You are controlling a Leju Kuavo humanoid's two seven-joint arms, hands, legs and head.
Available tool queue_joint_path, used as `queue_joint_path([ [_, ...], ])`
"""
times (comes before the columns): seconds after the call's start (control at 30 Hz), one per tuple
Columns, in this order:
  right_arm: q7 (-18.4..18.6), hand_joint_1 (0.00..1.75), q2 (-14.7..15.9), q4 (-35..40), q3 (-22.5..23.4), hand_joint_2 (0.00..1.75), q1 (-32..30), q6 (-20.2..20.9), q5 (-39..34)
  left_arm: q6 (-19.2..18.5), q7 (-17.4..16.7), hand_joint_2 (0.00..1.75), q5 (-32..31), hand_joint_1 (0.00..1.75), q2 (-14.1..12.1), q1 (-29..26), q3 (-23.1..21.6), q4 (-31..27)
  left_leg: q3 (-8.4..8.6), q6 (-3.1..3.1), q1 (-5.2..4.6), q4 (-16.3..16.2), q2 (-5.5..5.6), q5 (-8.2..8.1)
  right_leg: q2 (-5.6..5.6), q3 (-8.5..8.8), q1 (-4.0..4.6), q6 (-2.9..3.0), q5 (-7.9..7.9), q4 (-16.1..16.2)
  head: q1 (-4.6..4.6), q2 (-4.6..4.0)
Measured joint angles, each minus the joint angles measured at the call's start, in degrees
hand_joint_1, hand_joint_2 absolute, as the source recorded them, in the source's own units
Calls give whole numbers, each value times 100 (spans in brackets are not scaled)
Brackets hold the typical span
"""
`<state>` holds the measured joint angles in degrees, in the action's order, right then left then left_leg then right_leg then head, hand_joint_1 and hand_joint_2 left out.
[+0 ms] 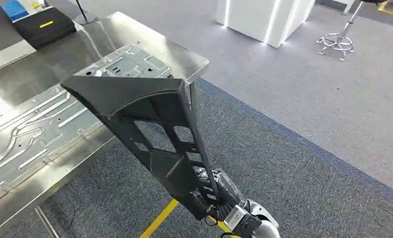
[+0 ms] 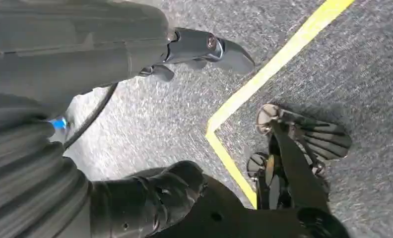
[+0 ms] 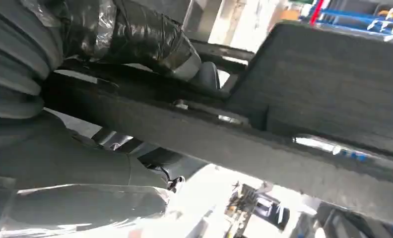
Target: Take the parts from the cabinet and place them on the table.
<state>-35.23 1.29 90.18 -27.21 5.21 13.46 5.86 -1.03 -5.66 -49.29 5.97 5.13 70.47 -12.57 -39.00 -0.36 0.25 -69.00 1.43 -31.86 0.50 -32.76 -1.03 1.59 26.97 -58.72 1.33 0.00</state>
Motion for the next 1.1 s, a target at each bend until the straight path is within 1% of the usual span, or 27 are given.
queue_joint_path([
  [0.03, 0, 173, 2, -15, 0, 175, 0, 7, 0, -2, 0, 175, 0, 0, 0, 2, -2, 0, -220, -23, 18, -414, -55, -165, 82, 0, 9, 11, 13, -1, -2, 0],
  [0.07, 2, 173, 2, -26, 0, 175, 0, 11, 0, 0, 0, 175, 0, 0, 2, 3, 0, 0, -361, -43, 38, -661, -81, -198, 155, 2, 13, 8, 22, -2, -2, 0],
  [0.1, 2, 173, 2, -33, 0, 175, 0, 26, 0, 4, -2, 175, 0, 0, 2, -5, 0, 0, -363, -57, 52, -639, -103, -108, 220, 12, 12, -2, 32, -2, -2, 0],
  [0.17, 4, 173, 2, -35, 0, 175, 1, 24, 0, 20, -4, 175, 0, 0, -4, -19, 0, 0, 48, -80, 79, 192, -179, 397, 353, 64, 2, -39, 75, -4, -2, 0],
  [0.2, 4, 173, 2, -35, 0, 175, 5, 24, 2, 22, -4, 175, 0, 0, -11, -17, 0, 0, 323, -77, 84, 716, -308, 628, 411, 99, -1, -66, 100, -6, -2, 0],
  [0.23, 4, 173, 2, -35, 0, 175, 13, 24, 0, 24, -4, 175, 0, 0, -9, -10, 0, 0, 453, -63, 58, 1028, -559, 612, 452, 119, 24, -101, 124, -9, -2, 0],
  [0.27, 4, 173, 4, -35, 0, 175, 29, 26, 0, 29, -7, 175, 0, 0, -11, 5, 0, 0, 475, 7, 35, 1048, -457, 647, 492, 122, 63, -144, 151, -28, 13, 0],
  [0.37, 11, 173, 2, -35, -2, 175, 44, 33, 2, 37, -17, 175, 0, 0, -18, -18, 2, 0, 447, 106, -14, 1025, -307, 623, 613, 180, 55, -227, 161, 15, 4, 0],
  [0.4, 11, 173, 2, -33, -2, 175, 57, 33, 0, 42, -22, 175, 0, 0, -20, -9, 2, 0, 482, 161, 32, 1069, -246, 655, 641, 169, 44, -270, 201, 4, 7, 0],
  [0.43, 20, 173, 2, -35, -4, 175, 73, 33, 0, 42, -24, 175, 0, 0, -20, -16, 2, 0, 490, 179, 41, 1086, -193, 664, 405, 156, 7, -298, 286, -121, 13, 0],
  [0.47, 20, 173, 2, -33, -4, 175, 79, 33, -7, 44, -41, 175, 0, 0, -26, -12, 2, 0, 489, 224, 43, 1090, -162, 666, 157, 2, 2, -297, 478, -428, 11, 0],
  [0.53, 28, 173, 13, -48, -6, 175, 64, 31, -7, 53, -50, 175, 0, 0, -31, 10, 2, 0, 487, 256, 30, 1088, -49, 659, -2, -466, 11, -290, 877, -1341, 13, 0],
  [0.57, 35, 173, 15, -70, -4, 175, 63, 33, -6, 53, -52, 175, 0, 0, -35, 14, 2, 0, 487, 263, 11, 1080, 31, 656, -18, -700, 23, -282, 979, -1729, 15, 0],
  [0.6, 35, 173, 17, -83, -6, 175, 62, 33, -7, 53, -61, 175, 0, 0, -37, 13, 2, 0, 492, 269, -6, 1075, 106, 651, -25, -796, 31, -263, 916, -1826, 11, 0],
  [0.63, 35, 173, 17, -83, -6, 175, 62, 33, -7, 53, -66, 175, 0, 0, -37, 12, 2, 0, 501, 272, -20, 1072, 181, 648, -34, -757, 38, -230, 722, -1656, 15, 0],
  [0.67, 35, 173, 17, -83, -6, 175, 65, 33, -7, 53, -68, 175, 0, 0, -37, 12, 2, 0, 516, 273, -32, 1070, 253, 646, -57, -618, 49, -187, 453, -1288, 11, 0],
  [0.7, 35, 173, 17, -83, -6, 175, 70, 33, -9, 53, -76, 175, 0, 0, -35, 10, 4, 0, 532, 271, -43, 1070, 340, 645, -151, -384, 82, -121, 121, -727, 13, 0],
  [0.73, 35, 173, 17, -83, -6, 175, 74, 31, -9, 53, -85, 175, 0, 0, -33, 10, 4, 0, 530, 268, -28, 1070, 395, 643, -372, -198, 91, -57, -89, -262, 13, 0],
  [0.77, 37, 173, 17, -83, -6, 175, 74, 33, -9, 53, -85, 175, 0, 0, -4, 10, 4, 11, 501, 247, -43, 1050, 423, 636, -645, -151, 67, -4, -16, -133, 7, 0],
  [0.8, 35, 173, 17, -83, -6, 175, 75, 33, -15, 59, -87, 175, 0, 0, -13, 24, 4, 11, 468, 211, -14, 1045, 520, 648, -590, -129, 89, -42, -46, -64, 24, 0],
  [0.87, 44, 173, 20, -83, -6, 175, 80, 33, -15, 64, -98, 175, 0, 0, -15, -1, 4, 11, 454, 131, 41, 1080, 633, 662, -487, -111, 134, -23, -35, -55, 26, 0],
  [0.9, 44, 173, 17, -83, -6, 175, 84, 31, -20, 66, -98, 175, 0, 0, -18, -11, 4, 11, 439, 92, 10, 1096, 702, 670, -414, -66, 84, -7, -60, 21, 15, 0],
  [0.93, 44, 173, 7, -83, -7, 175, 90, 33, -22, 68, -103, 175, -2, 0, -44, -12, 7, 11, 451, 90, 4, 1007, 512, 621, -300, -2, 45, -13, -90, 92, 22, 0],
  [0.97, 46, 173, 2, -83, -9, 175, 89, 31, -26, 68, -103, 175, -2, 0, -37, -11, 7, 11, 360, 50, -27, 809, 166, 471, -242, 46, 38, 17, -86, 137, -27, 0],
  [1.0, 46, 173, 2, -83, -9, 175, 96, 31, -37, 68, -103, 175, -2, 0, -35, 7, 7, 11, 164, 21, -9, 417, 14, 252, -144, 59, 44, 29, -79, 138, -37, 0],
  [1.07, 59, 173, 7, -94, -9, 175, 79, 31, -52, 68, -103, 175, -2, 0, -35, 23, 7, 11, -262, -36, 42, -384, -74, -72, 43, 73, 51, 37, -43, 132, -37, 0],
  [1.1, 61, 173, 7, -103, -9, 175, 80, 31, -55, 68, -103, 175, -2, 0, -35, 22, 7, 11, -369, -68, 66, -572, -97, -80, 121, 73, 49, 31, -33, 123, -41, 0],
])
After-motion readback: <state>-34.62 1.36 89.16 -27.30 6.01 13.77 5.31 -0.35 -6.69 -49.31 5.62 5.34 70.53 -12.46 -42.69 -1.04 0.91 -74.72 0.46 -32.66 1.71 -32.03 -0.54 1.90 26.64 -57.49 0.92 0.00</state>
